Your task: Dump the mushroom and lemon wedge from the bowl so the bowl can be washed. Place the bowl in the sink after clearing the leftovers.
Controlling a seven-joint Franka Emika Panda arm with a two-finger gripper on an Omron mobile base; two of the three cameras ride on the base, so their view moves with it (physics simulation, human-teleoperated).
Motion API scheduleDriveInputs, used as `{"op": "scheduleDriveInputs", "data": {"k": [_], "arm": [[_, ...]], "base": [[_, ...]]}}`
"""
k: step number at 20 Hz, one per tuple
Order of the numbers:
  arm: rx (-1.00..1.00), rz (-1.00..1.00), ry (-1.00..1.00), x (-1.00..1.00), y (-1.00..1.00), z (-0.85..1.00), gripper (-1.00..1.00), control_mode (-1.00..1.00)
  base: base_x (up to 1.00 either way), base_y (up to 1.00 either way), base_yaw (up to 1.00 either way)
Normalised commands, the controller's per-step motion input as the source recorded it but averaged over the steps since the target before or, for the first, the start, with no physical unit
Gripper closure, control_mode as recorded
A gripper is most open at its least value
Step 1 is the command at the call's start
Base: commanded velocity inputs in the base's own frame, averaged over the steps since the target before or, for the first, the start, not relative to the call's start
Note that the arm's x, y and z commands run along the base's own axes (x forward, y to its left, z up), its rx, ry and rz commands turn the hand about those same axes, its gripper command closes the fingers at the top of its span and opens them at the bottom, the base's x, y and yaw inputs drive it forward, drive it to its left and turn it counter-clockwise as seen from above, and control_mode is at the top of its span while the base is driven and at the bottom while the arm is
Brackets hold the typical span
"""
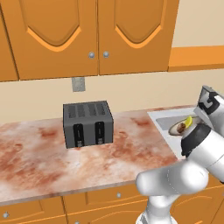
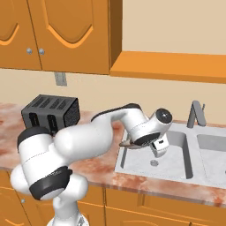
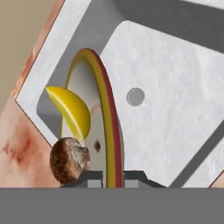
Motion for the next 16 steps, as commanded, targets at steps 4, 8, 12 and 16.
{"op": "scheduleDriveInputs", "data": {"k": [4,8,12,16], "arm": [[-0.08,-0.03,0.00,0.00,-0.28,-0.05,1.00,-1.00],[-0.09,-0.02,0.00,0.00,-0.38,-0.10,1.00,-1.00],[-0.16,0.00,0.00,0.00,-0.34,-0.29,1.00,-1.00],[-0.13,0.00,0.00,0.02,-0.20,-0.28,1.00,-1.00]], "base": [[0.00,0.00,0.00],[0.00,0.00,0.00],[0.00,0.00,0.00],[0.00,0.00,0.00]]}}
